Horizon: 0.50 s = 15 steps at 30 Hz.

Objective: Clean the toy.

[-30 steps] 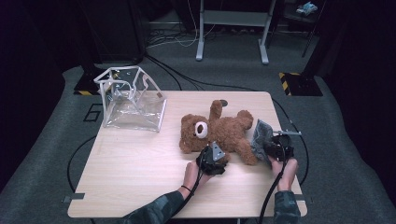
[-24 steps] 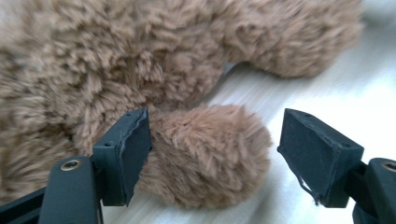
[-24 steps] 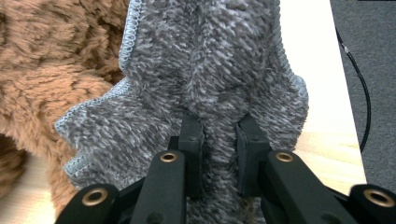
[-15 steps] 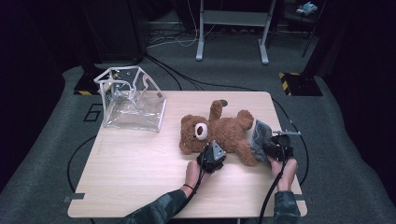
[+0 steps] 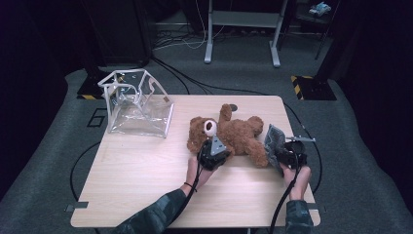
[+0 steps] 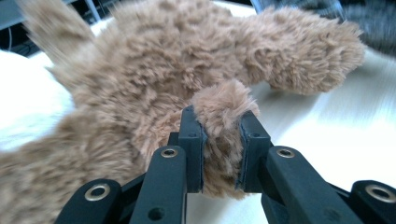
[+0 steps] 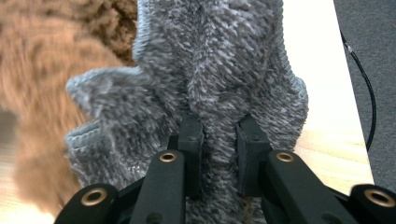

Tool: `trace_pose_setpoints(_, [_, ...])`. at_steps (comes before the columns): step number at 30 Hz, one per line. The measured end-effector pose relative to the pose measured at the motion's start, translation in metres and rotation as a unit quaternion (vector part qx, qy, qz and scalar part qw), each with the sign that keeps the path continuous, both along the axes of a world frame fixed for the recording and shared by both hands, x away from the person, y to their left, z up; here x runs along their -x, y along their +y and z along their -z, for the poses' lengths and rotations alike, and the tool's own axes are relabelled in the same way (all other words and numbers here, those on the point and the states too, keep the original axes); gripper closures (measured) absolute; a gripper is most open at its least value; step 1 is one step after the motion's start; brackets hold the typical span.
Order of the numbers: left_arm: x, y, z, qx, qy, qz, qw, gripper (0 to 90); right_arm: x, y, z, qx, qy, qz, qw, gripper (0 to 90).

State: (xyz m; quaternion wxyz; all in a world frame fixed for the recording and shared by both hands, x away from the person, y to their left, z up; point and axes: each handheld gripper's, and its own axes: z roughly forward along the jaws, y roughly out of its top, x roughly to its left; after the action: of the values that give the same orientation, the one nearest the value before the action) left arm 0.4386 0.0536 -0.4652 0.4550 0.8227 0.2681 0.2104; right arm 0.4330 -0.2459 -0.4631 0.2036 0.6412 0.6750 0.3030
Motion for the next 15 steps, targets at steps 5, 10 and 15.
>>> trace_pose_setpoints(5, [-0.016,0.010,-0.020,0.023,-0.001,0.002,0.9997,76.7,-0.001,0.000,-0.001,0.004,-0.003,-0.004,1.0000,75.4])
trace_pose_setpoints(10, [-0.025,0.014,-0.040,0.042,-0.006,0.010,0.9991,77.2,-0.001,0.001,-0.002,0.005,-0.002,-0.004,1.0000,75.3])
trace_pose_setpoints(15, [-0.027,0.017,-0.059,0.054,-0.005,0.023,0.9983,77.6,0.000,0.002,-0.006,0.009,-0.006,-0.007,0.9999,75.3])
